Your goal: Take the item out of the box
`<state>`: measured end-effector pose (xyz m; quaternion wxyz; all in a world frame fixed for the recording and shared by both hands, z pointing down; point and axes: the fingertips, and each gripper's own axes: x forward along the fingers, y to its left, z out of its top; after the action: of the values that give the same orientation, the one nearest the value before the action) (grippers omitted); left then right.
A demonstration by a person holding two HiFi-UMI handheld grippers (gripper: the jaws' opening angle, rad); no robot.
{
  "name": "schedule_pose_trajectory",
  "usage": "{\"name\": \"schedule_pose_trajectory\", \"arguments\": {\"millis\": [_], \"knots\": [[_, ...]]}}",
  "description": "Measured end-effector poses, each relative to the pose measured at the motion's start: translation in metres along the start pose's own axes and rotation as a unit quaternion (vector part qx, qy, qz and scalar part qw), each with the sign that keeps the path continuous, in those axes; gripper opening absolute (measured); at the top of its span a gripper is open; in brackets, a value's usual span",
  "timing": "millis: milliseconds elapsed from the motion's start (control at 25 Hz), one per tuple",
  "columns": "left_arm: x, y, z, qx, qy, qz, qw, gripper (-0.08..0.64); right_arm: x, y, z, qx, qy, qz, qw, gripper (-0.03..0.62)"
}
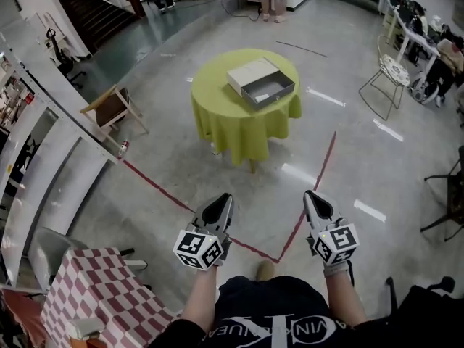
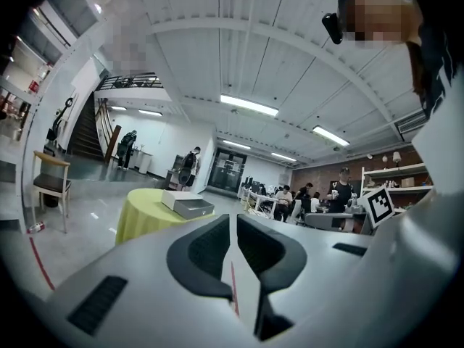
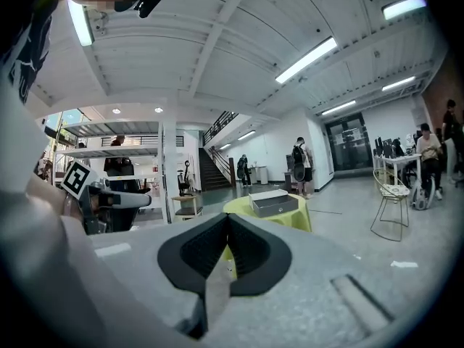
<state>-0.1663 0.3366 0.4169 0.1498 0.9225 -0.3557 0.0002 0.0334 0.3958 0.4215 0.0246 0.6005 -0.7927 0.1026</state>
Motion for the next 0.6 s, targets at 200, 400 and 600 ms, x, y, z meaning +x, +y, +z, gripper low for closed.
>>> {"name": "schedule_pose_trajectory", "arguments": {"millis": [200,400,600], "knots": [[0.022,0.008,-0.007,-0.012,0.008,0.004,0.9999,0.034,0.02,-0.022,0.008,0.01,-0.004,-0.002,1.0,0.006],[0.039,0.023,-0.01,-0.021,0.02,0.015,0.9995,0.034,0.039,-0.033,0.003,0.023,0.011,0.005,1.0,0.006],[0.068,0.042,-0.006,-0.024,0.02,0.013,0.9994,0.034,0.064,-0.048,0.0,0.025,0.024,0.01,0.999,0.006]]}}
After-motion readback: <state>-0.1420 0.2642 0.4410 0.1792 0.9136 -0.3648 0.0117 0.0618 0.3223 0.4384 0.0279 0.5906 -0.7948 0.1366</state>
